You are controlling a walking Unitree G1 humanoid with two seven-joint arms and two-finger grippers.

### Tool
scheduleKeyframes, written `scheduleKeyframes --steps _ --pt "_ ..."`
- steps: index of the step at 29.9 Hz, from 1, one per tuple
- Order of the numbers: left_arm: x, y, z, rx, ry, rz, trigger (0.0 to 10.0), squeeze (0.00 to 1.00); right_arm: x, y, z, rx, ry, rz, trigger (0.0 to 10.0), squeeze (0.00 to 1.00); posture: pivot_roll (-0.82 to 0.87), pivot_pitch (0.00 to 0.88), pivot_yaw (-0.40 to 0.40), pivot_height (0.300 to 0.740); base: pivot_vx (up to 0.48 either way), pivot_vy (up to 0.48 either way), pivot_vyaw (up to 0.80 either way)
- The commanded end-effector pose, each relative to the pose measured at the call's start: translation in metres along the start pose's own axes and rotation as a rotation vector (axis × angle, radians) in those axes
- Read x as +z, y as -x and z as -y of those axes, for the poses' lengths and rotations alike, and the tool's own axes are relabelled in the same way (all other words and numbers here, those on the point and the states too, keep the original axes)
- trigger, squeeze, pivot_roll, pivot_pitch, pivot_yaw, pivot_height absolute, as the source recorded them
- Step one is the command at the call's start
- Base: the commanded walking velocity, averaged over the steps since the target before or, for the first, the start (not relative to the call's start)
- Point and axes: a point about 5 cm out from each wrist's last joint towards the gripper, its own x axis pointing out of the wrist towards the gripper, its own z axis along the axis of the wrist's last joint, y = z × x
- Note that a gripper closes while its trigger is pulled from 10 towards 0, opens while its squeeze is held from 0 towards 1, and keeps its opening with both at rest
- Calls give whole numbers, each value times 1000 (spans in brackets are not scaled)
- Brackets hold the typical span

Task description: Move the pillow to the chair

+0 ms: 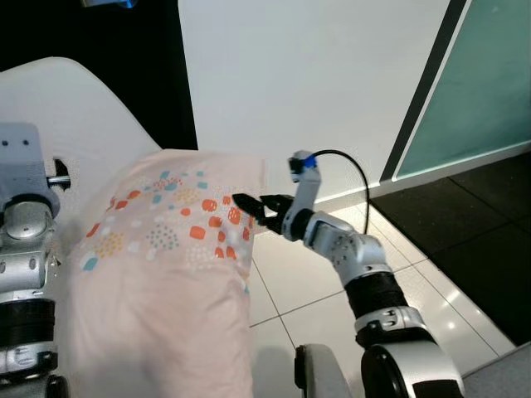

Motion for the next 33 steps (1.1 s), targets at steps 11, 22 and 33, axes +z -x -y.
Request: scheduleKeyframes --steps 11,22,33 --pt "-25 56 70 -350 355 -90 10000 0 15 24 21 -3 -51 129 10000 0 -88 0 -27 555 0 0 0" --pt "-57 88 79 -373 306 -202 10000 0 14 43 38 -49 -51 157 10000 0 -88 0 -33 595 0 0 0" --pt "-65 102 85 -389 276 -234 10000 0 6 51 41 -52 -58 154 10000 0 -87 0 -32 635 0 0 0"
